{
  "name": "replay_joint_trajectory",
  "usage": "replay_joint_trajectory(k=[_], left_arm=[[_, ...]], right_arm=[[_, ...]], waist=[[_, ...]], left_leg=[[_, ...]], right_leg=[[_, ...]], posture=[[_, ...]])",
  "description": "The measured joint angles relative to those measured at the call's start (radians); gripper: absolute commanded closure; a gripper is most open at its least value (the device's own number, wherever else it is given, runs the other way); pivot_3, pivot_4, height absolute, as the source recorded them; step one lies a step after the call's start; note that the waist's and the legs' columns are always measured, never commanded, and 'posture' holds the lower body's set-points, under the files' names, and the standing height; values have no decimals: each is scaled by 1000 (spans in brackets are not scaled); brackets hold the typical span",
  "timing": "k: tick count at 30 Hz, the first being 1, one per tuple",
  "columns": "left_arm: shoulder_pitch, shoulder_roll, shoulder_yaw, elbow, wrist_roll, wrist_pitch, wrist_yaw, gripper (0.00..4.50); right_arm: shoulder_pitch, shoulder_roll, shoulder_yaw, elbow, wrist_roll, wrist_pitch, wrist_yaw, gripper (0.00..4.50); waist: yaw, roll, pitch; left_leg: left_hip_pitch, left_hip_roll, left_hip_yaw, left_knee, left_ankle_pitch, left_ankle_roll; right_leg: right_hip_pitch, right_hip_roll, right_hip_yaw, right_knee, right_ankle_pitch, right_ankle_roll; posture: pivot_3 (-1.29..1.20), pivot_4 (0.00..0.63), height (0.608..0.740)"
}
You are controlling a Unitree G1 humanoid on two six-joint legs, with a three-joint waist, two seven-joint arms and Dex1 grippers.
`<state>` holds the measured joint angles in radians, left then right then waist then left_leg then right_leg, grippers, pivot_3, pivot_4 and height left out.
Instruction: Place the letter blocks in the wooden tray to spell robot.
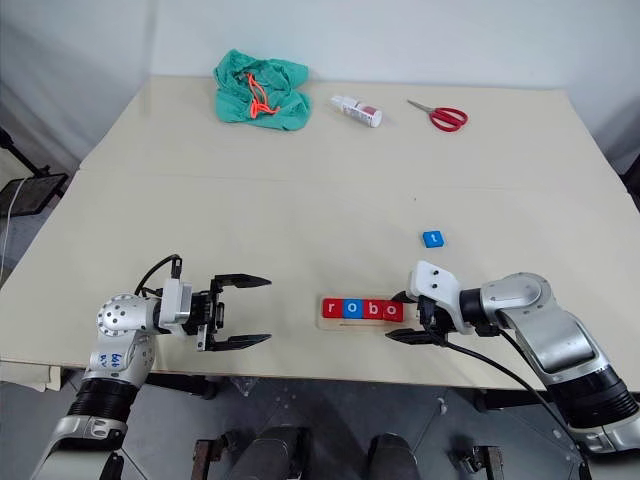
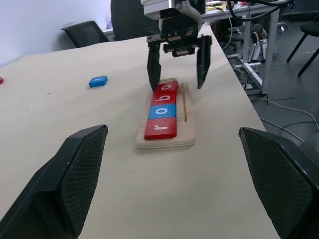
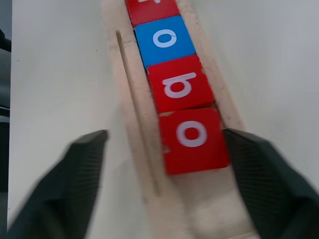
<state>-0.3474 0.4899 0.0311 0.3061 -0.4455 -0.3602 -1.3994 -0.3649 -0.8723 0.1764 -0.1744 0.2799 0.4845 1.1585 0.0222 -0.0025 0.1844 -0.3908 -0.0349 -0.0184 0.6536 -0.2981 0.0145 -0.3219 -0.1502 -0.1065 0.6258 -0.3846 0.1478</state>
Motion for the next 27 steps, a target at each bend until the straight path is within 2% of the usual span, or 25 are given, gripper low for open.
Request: replay_joint_trajectory(k=[7, 10, 17, 21, 27], left_arm=[[-3, -3, -1, 2, 0, -1, 1, 0], [-17, -9, -4, 18, 1, -2, 0, 0], [-37, -19, -11, 24, 2, -14, -2, 0], [-36, -19, -11, 25, 2, -14, -5, 0], [-30, -17, -10, 22, 2, -14, -8, 0]], right_arm=[[46, -23, -113, -73, 43, 50, -29, 12], [87, -27, -160, -86, 66, 67, -40, 583], [114, -28, -181, -114, 85, 97, -52, 3036], [102, -28, -145, -114, 81, 110, -60, 4470], [95, -19, -96, -110, 75, 106, -60, 4470]], waist=[[1, 0, 0], [3, 0, 0], [-1, 0, 0], [0, 0, 0], [1, 0, 0]], left_leg=[[0, 0, 0, 0, 0, 0], [0, 0, 0, 0, 0, 0], [0, 0, 1, 0, 0, 0], [0, 0, 0, 0, 0, 0], [0, 0, 0, 0, 0, 0]], right_leg=[[0, 0, 0, 0, 0, 0], [0, 0, 0, 0, 0, 0], [0, 0, 0, 0, 0, 0], [0, 0, 0, 0, 0, 0], [0, 0, 0, 0, 0, 0]], posture=[[0, 150, 740], [0, 150, 740], [0, 150, 740], [0, 150, 740], [0, 150, 740]])
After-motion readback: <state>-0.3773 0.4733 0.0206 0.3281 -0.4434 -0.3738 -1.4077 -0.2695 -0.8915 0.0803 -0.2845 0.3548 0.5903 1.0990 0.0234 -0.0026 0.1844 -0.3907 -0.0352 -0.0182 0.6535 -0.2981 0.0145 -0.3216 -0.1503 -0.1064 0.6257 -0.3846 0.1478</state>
